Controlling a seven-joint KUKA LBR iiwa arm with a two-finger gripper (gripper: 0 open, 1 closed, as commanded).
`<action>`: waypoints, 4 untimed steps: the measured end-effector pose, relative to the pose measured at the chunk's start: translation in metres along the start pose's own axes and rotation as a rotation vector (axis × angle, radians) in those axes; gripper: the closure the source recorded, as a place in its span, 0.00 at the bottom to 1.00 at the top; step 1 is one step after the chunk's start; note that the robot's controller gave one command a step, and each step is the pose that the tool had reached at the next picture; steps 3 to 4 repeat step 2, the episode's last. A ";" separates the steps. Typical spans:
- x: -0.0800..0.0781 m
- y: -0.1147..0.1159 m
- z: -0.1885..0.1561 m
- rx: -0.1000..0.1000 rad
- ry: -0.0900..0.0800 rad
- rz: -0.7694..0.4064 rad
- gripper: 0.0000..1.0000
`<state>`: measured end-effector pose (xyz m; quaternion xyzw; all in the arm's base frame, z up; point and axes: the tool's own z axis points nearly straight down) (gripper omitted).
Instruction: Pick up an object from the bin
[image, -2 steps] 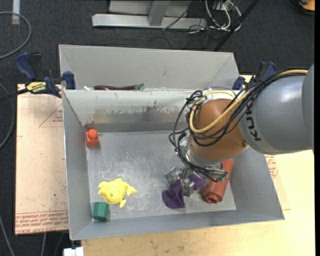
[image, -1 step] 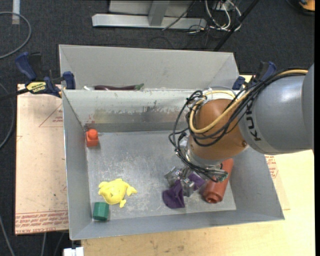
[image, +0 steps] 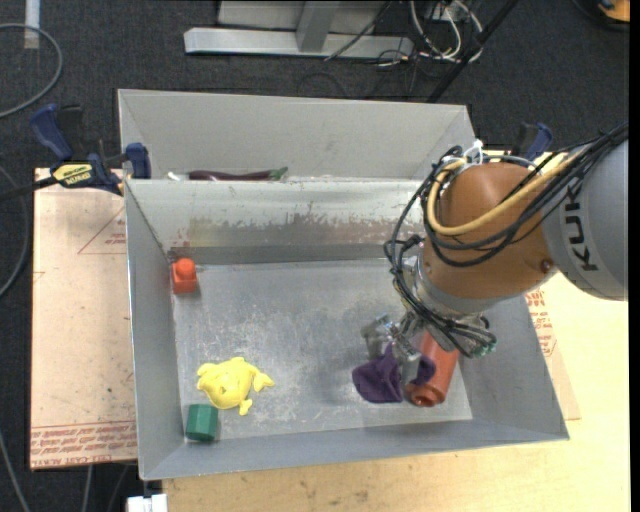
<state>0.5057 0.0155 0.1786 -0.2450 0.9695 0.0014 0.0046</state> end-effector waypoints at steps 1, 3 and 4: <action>0.000 0.000 0.000 0.000 0.000 0.000 1.00; -0.003 0.003 -0.030 -0.005 0.009 0.002 1.00; -0.003 0.003 -0.030 -0.005 0.009 0.002 1.00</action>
Offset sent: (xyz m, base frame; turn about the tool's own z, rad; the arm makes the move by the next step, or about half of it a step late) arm 0.0092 0.0154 0.1269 0.0052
